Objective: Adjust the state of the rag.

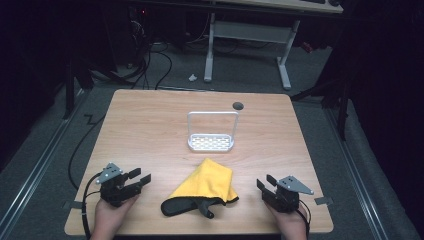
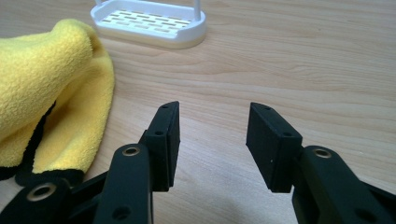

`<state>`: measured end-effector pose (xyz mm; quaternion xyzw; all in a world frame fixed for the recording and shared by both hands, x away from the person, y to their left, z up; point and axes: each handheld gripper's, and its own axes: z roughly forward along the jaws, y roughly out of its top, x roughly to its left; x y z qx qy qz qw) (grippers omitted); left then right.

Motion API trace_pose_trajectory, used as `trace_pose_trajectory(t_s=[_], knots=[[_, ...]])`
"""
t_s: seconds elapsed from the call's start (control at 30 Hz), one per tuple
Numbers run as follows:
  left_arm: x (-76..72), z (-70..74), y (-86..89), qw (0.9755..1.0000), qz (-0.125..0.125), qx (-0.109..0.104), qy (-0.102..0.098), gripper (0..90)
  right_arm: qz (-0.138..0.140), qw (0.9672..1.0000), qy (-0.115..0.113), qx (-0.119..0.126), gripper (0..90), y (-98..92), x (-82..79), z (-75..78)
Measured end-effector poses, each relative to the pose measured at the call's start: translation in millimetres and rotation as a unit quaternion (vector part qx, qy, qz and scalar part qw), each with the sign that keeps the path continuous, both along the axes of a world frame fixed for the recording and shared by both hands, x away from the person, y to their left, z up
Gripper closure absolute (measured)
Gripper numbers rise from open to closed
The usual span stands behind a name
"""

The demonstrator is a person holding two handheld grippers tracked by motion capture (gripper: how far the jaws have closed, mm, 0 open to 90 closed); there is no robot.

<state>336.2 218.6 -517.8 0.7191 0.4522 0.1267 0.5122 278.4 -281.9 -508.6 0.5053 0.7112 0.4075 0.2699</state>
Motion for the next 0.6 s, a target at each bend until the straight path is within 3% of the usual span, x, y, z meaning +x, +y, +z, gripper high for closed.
trace_pose_trajectory(t_s=[0.07,0.13,0.6], knots=[[3.2,-2.1,-3.6,1.0000,-0.005,-0.002,0.005,47.8,0.001,1.0000,-0.001,0.000,55.7,1.8,-1.4,-0.2],[3.9,-2.5,-9.5,0.9999,-0.006,0.014,0.001,47.4,0.005,1.0000,-0.002,-0.005,55.7,2.3,-1.1,-1.6],[-6.3,0.4,-32.6,0.9985,-0.053,0.014,-0.001,47.0,0.019,0.9998,0.001,-0.012,55.2,5.3,-2.8,-1.7]])
